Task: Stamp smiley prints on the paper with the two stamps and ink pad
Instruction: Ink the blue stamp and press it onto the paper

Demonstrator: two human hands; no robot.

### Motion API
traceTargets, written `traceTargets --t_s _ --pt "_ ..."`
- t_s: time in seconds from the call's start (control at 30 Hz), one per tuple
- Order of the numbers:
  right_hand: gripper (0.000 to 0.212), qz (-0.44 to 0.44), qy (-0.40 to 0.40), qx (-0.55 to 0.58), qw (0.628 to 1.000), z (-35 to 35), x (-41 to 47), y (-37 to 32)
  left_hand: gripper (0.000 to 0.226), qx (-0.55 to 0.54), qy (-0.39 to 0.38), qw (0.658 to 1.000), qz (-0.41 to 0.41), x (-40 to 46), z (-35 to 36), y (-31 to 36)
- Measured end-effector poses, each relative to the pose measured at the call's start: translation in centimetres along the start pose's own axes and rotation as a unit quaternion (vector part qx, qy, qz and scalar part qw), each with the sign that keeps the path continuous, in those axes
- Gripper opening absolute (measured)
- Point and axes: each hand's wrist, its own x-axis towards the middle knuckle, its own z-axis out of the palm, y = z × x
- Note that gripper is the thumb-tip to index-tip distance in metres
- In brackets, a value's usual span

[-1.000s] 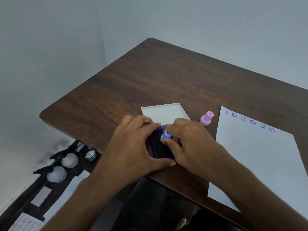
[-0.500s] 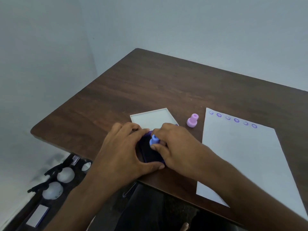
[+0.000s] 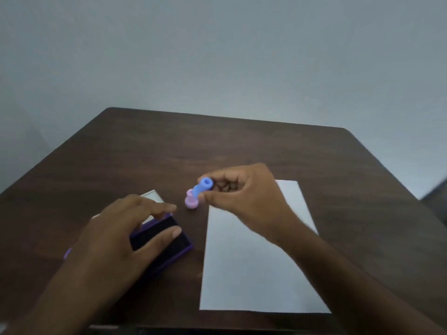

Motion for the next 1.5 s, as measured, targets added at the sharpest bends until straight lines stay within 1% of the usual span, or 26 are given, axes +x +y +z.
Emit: traceTargets --t_s 0.03,0.07,0.17,0.23,0.37,0.47,0.53,0.6,0.7,0.87,1.23,1.4,1.5 --pt "0.015 0.006 0.024 -0.002 1.000 -1.6 0.0 0.4 0.024 -0.015 0.003 0.999 0.033 1.2 0.3 1.2" --pt "0.012 0.015 0.042 -0.003 0.999 -3.3 0.0 0.9 0.024 -0.028 -0.003 0.998 0.064 2.4 0.7 2.4" --pt "0.005 0.056 0.095 -0.002 0.994 -7.5 -0.1 3.2 0.031 -0.065 -0.049 0.988 0.130 5.9 3.1 5.2" --pt "0.006 0.081 0.127 -0.003 0.988 -9.9 0.0 5.0 0.030 -0.075 -0.077 0.982 0.154 8.2 5.6 6.3" --pt "0.010 0.094 0.143 -0.052 0.984 -12.8 0.2 8.3 0.022 -0.079 -0.116 0.976 0.168 11.9 10.2 7.9" --pt "0.009 0.112 0.150 -0.092 0.978 -13.4 0.6 10.8 0.026 -0.050 -0.133 0.974 0.176 13.5 12.9 8.2" --pt "0.009 0.122 0.148 -0.134 0.972 -13.3 1.0 12.4 0.032 -0.031 -0.149 0.971 0.185 14.0 14.2 7.9" --pt "0.012 0.122 0.128 -0.180 0.968 -13.3 1.4 13.6 0.038 -0.013 -0.159 0.970 0.185 14.5 15.1 7.9" --pt "0.013 0.112 0.105 -0.222 0.963 -13.0 1.7 14.7 0.051 -0.023 -0.155 0.970 0.186 14.9 15.9 7.9" --pt "0.018 0.095 0.093 -0.259 0.957 -12.5 1.8 15.0 0.043 -0.017 -0.163 0.969 0.186 14.8 16.1 7.9" --pt "0.019 0.069 0.087 -0.282 0.953 -12.2 2.0 15.4 0.042 -0.025 -0.159 0.969 0.185 14.4 16.5 7.8" --pt "0.014 0.061 0.082 -0.300 0.948 -12.2 2.1 15.6 0.036 -0.032 -0.144 0.971 0.190 14.6 16.6 7.9" --pt "0.017 0.066 0.080 -0.302 0.948 -12.1 2.1 15.6 0.034 -0.037 -0.142 0.971 0.189 14.5 16.6 7.8"
